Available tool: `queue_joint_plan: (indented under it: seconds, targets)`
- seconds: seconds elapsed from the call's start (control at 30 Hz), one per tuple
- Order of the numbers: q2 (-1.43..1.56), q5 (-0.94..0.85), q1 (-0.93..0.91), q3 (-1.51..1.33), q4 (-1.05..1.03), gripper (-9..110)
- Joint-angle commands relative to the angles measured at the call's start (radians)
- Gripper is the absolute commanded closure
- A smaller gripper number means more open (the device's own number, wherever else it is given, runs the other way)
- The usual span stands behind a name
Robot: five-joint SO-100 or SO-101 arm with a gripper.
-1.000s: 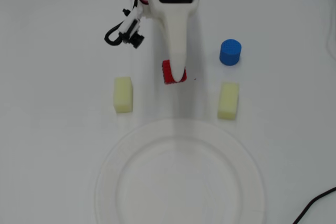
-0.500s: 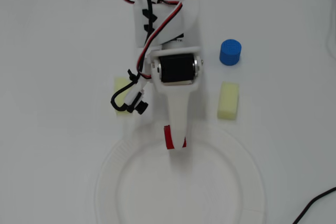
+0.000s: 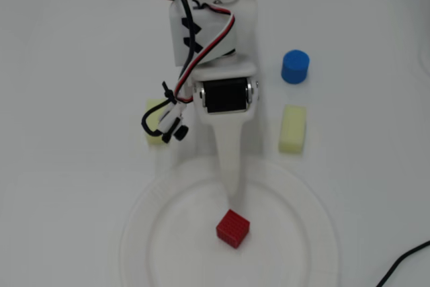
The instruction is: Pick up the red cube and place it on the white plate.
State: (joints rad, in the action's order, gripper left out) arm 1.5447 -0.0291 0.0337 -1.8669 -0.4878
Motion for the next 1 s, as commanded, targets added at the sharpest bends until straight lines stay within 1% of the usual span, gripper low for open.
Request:
queue_joint_plan:
  seconds: [0.0, 0.17, 0.3, 0.53, 0.67, 0.8, 0.87, 0.97]
  targets:
    - [0.152, 0.002, -0.009, 0.060, -0.147, 71]
    - [0.403, 0.005, -0.041, 0.046, -0.430, 62]
    - [0.676, -0.052, -0.078, -0.106, -0.561, 58]
    - [1.197, -0.103, -0.141, -0.584, -0.598, 59]
    - [1.513, -0.075, -0.149, -0.857, -0.615, 59]
    - [1.787, -0.051, -0.140, -1.091, -0.678, 60]
    - [1.885, -0.020, -0.135, -1.175, -0.719, 61]
    - [1.898, 0.028, -0.135, -1.266, -0.726, 62]
